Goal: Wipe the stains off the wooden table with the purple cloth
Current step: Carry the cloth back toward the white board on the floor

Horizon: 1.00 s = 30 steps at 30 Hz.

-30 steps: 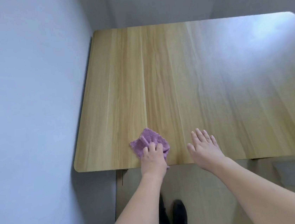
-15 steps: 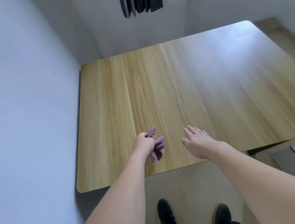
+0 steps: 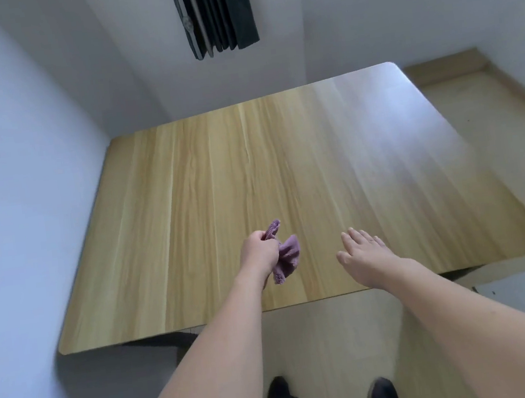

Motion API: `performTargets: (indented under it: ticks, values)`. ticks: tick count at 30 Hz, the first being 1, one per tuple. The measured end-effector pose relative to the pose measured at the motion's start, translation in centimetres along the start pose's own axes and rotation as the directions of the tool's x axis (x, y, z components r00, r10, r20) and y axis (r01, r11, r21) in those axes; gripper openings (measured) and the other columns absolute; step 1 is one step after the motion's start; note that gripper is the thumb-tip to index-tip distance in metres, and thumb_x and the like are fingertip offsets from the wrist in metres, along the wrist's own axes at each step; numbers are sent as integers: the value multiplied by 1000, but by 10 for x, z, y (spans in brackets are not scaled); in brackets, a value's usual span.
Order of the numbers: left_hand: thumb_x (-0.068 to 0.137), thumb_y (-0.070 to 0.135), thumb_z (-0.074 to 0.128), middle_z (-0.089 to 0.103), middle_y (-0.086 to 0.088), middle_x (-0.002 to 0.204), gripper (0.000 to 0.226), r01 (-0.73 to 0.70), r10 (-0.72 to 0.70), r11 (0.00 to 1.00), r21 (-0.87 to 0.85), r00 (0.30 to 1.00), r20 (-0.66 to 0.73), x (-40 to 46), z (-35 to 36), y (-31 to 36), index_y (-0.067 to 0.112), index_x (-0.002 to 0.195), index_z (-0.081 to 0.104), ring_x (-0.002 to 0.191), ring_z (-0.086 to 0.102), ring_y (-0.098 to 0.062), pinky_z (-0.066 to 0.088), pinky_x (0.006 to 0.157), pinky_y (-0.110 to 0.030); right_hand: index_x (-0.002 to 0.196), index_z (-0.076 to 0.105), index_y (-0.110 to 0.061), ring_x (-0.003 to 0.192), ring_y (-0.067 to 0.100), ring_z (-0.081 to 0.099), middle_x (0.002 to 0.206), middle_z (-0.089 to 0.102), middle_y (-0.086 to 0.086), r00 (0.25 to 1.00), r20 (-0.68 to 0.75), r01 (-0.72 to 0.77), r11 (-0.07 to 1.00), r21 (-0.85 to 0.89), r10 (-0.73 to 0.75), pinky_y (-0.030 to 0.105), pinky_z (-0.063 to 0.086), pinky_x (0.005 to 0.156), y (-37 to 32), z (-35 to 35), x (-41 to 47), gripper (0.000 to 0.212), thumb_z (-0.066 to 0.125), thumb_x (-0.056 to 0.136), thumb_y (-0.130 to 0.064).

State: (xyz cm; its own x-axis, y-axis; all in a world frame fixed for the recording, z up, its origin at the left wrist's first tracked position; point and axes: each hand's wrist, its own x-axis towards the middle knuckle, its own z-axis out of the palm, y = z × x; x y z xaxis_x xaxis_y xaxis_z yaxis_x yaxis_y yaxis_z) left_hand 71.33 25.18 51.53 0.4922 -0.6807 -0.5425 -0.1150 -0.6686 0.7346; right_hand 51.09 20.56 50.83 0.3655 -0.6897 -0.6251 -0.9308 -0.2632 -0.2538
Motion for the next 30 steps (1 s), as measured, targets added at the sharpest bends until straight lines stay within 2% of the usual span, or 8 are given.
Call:
performTargets:
  ticks: [8,9,11,13,17,20,25,30]
  values:
    - [85,7,45,67,-14,94,17,26,-30,998,58,997,68,-12,65,35,15,89,60,85,63,-30,50,79,-36,155,0,-11,149,21,-10,162,-12,7,1000,-26,1,1000,25,0,40,-4,120,66,-31,-4,59,15,100,-27]
    - [85,6,43,68,-16,86,17,34,-40,997,65,995,87,-13,74,42,13,90,58,77,64,-31,52,73,-34,155,-1,-11,149,20,-10,162,-12,6,1000,-24,6,999,37,-5,39,-4,120,74,-33,-4,59,15,101,-28]
    - [85,-1,34,63,-12,56,21,73,-72,997,4,989,130,-17,93,55,10,93,50,45,56,-26,47,46,-25,155,-1,-12,149,19,-10,163,-12,5,1000,-19,5,999,43,-4,38,-5,120,92,-37,-6,59,15,101,-31]
    - [82,-4,30,56,-7,46,23,94,-90,995,-26,987,131,-23,120,69,10,92,46,35,46,-24,38,39,-22,155,-1,-13,149,18,-10,163,-11,4,999,-34,6,999,39,-5,38,-5,119,120,-44,-7,59,15,101,-32]
    - [84,5,39,59,-12,53,21,36,-52,990,133,992,118,-38,179,89,10,94,56,42,57,-28,46,54,-31,155,-1,-13,149,18,-9,163,-11,4,999,-53,9,996,88,-5,38,-4,119,179,-60,-12,59,15,101,-31]
    - [83,8,40,59,-15,47,21,18,-37,988,151,992,122,-54,239,109,12,95,58,48,62,-31,53,71,-39,155,0,-14,149,18,-8,163,-9,3,998,-59,13,993,120,-6,37,-4,119,244,-72,-19,58,16,102,-32]
    - [84,4,42,59,-16,54,16,4,-7,996,87,999,38,-88,337,142,10,88,55,42,59,-33,49,57,-36,155,4,-11,150,21,-2,163,-3,7,996,-85,49,990,134,-37,39,1,120,362,-89,-43,59,19,103,-33]
    - [83,8,40,58,-22,45,19,-7,-2,997,73,991,131,-119,417,168,9,94,56,44,62,-35,53,69,-40,154,4,-7,149,25,-4,163,-3,10,999,-41,16,998,66,-13,44,3,121,454,-106,-62,58,16,102,-30]
